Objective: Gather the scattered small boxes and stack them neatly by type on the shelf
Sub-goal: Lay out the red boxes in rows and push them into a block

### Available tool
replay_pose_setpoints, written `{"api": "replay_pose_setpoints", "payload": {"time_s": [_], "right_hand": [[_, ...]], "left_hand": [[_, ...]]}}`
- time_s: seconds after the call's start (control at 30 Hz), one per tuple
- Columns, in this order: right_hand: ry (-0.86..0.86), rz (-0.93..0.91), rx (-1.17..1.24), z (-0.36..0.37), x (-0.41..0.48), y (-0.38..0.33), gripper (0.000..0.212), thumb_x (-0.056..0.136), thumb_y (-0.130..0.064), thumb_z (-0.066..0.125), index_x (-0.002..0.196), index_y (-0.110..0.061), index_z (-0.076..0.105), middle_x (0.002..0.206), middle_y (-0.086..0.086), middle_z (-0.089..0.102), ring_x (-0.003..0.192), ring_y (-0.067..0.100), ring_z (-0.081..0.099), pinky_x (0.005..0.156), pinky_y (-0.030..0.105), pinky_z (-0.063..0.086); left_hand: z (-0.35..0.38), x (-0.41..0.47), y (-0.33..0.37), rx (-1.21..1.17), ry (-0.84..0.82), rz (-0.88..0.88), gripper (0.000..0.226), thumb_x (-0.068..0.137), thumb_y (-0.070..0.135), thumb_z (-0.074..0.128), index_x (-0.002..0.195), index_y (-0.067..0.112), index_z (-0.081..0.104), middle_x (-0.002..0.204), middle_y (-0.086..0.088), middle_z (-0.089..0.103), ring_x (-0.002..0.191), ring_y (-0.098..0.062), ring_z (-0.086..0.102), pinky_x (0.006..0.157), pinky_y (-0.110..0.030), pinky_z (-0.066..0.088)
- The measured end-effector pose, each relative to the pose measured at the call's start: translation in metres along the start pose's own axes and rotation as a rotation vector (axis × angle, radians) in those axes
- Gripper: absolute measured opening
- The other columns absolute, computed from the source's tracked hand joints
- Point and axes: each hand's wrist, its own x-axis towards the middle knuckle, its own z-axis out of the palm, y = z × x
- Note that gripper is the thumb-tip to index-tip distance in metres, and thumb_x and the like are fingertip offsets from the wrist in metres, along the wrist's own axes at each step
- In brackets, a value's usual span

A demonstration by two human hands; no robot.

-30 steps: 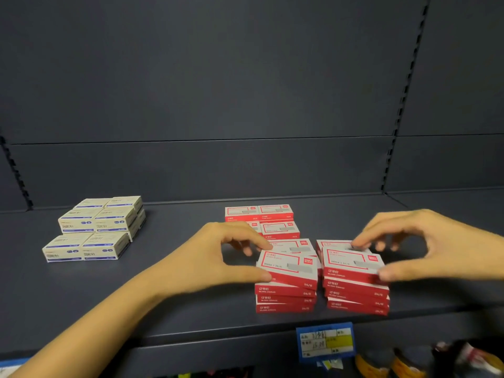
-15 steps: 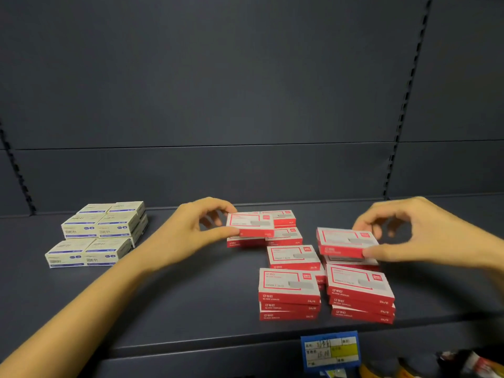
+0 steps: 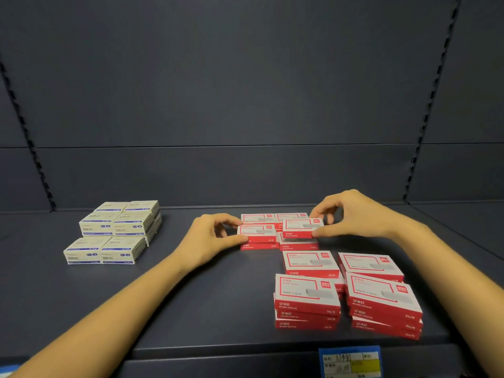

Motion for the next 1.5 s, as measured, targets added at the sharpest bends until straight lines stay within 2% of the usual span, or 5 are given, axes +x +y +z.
{"api": "replay_pose_setpoints", "payload": {"time_s": [0.37,0.57,0.77,1.1,1.5], "right_hand": [[-0.024,0.019,-0.007,0.015,0.011,0.014,0.025,0.072,-0.036,0.075,0.096,-0.029,0.069,0.110,-0.009,0.064,0.104,0.011,0.059,0.091,0.031,0.050],[0.160,-0.098,0.007,-0.003,-0.010,0.008,0.015,0.075,-0.032,0.071,0.090,-0.030,0.070,0.101,-0.010,0.065,0.066,-0.008,0.053,0.061,0.008,0.041],[0.030,-0.072,0.095,-0.040,-0.056,0.004,0.032,0.062,-0.056,0.066,0.088,-0.038,0.073,0.082,0.006,0.069,0.055,0.008,0.044,0.060,0.032,0.042],[-0.185,0.029,0.049,-0.049,-0.092,0.007,0.035,0.060,-0.049,0.072,0.093,-0.037,0.072,0.096,-0.023,0.067,0.079,0.016,0.061,0.062,0.016,0.046],[-0.225,-0.001,0.144,-0.043,-0.090,0.010,0.033,0.061,-0.048,0.074,0.089,-0.031,0.072,0.094,-0.008,0.072,0.079,0.017,0.065,0.067,0.022,0.052]], "left_hand": [[0.005,0.000,0.000,-0.004,0.039,0.018,0.026,0.072,0.027,0.077,0.096,0.019,0.074,0.099,0.003,0.069,0.085,-0.009,0.062,0.072,-0.010,0.044],[-0.003,-0.006,0.025,-0.002,0.143,0.082,0.028,0.072,0.036,0.074,0.097,0.026,0.070,0.100,0.013,0.062,0.089,-0.004,0.056,0.071,-0.006,0.041],[-0.004,-0.020,0.068,-0.130,-0.300,0.136,0.028,0.067,0.040,0.074,0.090,0.023,0.075,0.093,0.012,0.070,0.087,-0.002,0.065,0.079,-0.017,0.052],[0.000,-0.008,0.087,0.033,-0.565,0.158,0.026,0.075,0.029,0.073,0.098,0.016,0.072,0.095,0.003,0.074,0.083,-0.017,0.066,0.079,-0.034,0.055],[-0.026,-0.004,0.059,0.007,-0.223,0.105,0.017,0.063,0.027,0.082,0.077,0.022,0.074,0.071,-0.007,0.069,0.064,-0.011,0.058,0.069,-0.029,0.050]]}}
